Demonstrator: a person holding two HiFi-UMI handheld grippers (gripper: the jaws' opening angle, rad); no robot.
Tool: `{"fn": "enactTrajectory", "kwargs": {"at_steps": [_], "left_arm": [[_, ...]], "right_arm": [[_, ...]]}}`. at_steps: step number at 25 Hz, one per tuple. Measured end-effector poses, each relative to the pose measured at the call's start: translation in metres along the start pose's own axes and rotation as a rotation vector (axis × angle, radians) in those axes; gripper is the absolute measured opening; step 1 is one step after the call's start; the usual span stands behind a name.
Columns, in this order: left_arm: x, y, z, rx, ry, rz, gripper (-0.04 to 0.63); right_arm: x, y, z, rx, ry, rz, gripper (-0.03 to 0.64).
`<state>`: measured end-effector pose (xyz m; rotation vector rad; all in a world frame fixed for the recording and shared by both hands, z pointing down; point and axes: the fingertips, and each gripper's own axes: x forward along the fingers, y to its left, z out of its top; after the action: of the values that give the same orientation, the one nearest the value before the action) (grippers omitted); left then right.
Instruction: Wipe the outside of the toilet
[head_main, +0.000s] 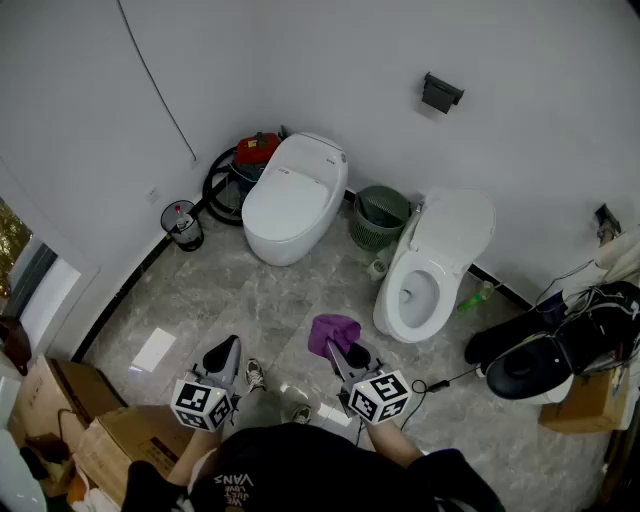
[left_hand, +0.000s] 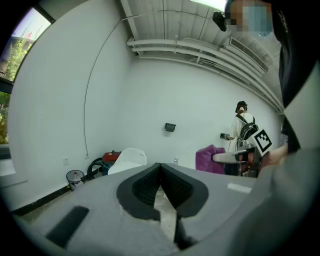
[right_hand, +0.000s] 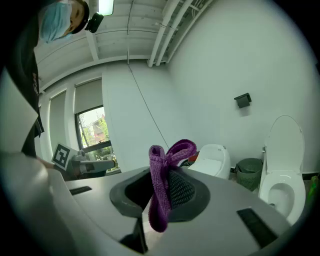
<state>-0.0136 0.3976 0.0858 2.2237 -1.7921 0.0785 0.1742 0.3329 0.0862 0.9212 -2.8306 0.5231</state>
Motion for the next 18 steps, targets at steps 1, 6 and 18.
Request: {"fn": "enactTrajectory", "kwargs": {"at_steps": [1,6,18], "left_arm": [[0.004,0.0,0.002,0.001,-0.005,-0.008,0.005],[0.029,0.005,0.003,0.002,-0.018,-0.063,0.005],[0.083,0.081,0.036,0.028,-0.009,-0.209,0.005]], "right_arm": [[0.002,-0.001,0.001,-0.006,-0.001,-0.002,0.061],[0.019,-0.005,0.009,0.009,-0.033,-0.011,0.064],[0.095,-0.023,0.022,0.049,-0.042,-0.182,0.066]]}}
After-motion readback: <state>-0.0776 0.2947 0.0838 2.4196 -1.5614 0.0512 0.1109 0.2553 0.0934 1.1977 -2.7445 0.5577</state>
